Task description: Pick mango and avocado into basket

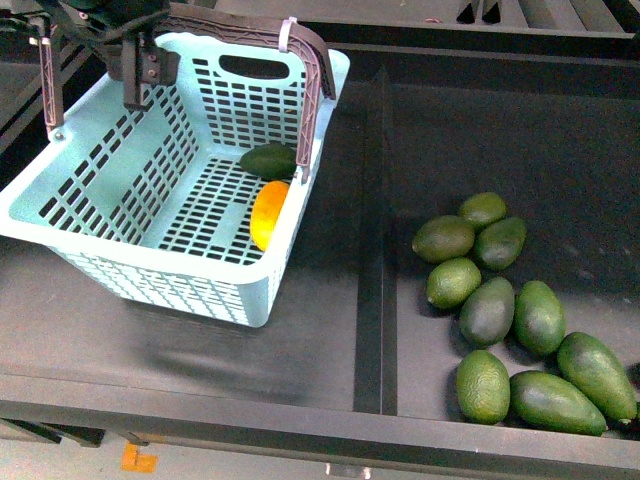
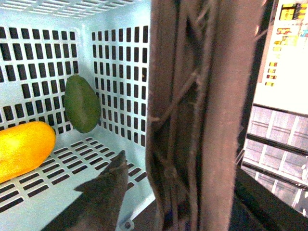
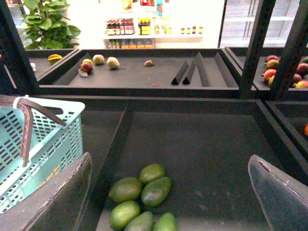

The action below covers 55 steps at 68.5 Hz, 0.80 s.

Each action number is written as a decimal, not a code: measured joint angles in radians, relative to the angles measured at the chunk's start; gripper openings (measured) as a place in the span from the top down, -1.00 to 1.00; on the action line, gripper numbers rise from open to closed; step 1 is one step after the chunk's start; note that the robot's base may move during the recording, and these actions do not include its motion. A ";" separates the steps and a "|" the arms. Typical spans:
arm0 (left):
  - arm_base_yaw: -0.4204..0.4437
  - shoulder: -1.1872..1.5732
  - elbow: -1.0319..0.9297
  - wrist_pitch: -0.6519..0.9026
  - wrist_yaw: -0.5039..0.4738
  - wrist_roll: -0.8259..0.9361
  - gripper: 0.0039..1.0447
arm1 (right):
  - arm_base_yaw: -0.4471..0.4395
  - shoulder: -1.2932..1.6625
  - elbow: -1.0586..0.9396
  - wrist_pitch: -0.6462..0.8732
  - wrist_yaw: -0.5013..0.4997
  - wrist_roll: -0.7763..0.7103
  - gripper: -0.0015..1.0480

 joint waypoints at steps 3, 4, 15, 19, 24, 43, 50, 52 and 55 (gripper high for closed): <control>0.010 -0.050 -0.050 0.008 -0.019 -0.009 -0.28 | 0.000 0.000 0.000 0.000 0.000 0.000 -0.83; 0.013 -0.069 -0.067 0.008 -0.027 -0.010 -0.35 | 0.000 0.000 0.000 0.000 0.000 0.000 -0.83; 0.040 -0.283 -0.208 -0.152 -0.139 0.084 -0.86 | 0.000 0.000 0.000 0.000 0.000 0.000 -0.83; 0.043 -0.329 -0.227 -0.183 -0.154 0.116 -0.84 | 0.000 0.000 0.000 0.000 0.000 0.000 -0.83; 0.055 -0.341 -0.341 0.123 -0.067 0.354 -0.65 | 0.000 0.000 0.000 0.000 0.000 0.000 -0.83; 0.121 -0.618 -0.928 0.930 0.011 1.486 0.59 | 0.000 0.000 0.000 0.000 0.000 0.000 -0.83; 0.132 -0.696 -1.049 0.935 0.034 1.533 0.96 | 0.000 0.000 0.000 0.000 0.000 0.000 -0.83; 0.136 -0.724 -1.077 0.937 0.038 1.538 0.96 | 0.000 0.000 0.000 0.000 0.000 0.000 -0.83; 0.143 -0.753 -1.118 0.965 0.042 1.545 0.96 | 0.000 0.000 0.000 0.000 0.000 0.000 -0.83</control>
